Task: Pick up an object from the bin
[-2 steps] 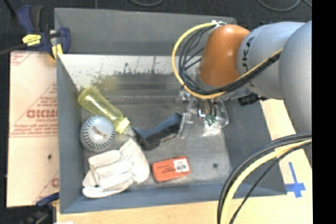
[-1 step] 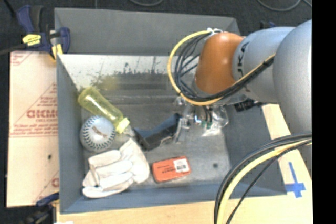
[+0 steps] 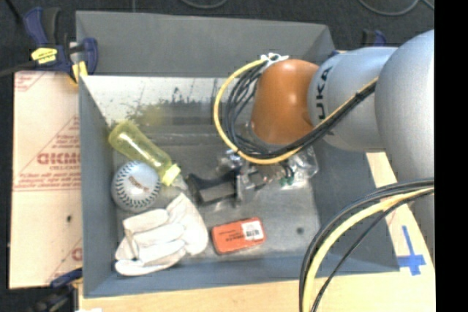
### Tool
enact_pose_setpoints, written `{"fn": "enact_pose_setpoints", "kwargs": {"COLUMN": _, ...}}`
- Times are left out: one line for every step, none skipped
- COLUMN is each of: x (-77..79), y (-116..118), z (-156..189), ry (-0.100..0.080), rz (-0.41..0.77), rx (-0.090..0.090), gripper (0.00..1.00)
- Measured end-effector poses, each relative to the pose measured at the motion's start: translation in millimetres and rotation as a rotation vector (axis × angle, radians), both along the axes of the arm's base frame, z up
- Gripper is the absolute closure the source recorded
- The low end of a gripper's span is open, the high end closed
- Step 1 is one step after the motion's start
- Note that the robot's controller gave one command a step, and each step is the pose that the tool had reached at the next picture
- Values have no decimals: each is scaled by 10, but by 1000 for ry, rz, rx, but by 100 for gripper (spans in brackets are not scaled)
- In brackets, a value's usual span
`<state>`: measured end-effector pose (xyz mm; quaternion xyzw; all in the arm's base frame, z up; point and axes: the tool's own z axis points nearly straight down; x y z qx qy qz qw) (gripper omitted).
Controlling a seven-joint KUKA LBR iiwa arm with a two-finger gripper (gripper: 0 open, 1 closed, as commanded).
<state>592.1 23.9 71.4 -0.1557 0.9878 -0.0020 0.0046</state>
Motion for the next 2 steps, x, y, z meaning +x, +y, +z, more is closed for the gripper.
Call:
{"fn": "enact_pose_setpoints", "kwargs": {"x": 0, "y": 0, "z": 0, "ry": 0, "rz": 1, "rx": 0, "gripper": 100}}
{"fn": "enact_pose_setpoints", "kwargs": {"x": -17, "y": 9, "z": 319, "ry": 9, "rz": 3, "rx": -1, "gripper": 100}}
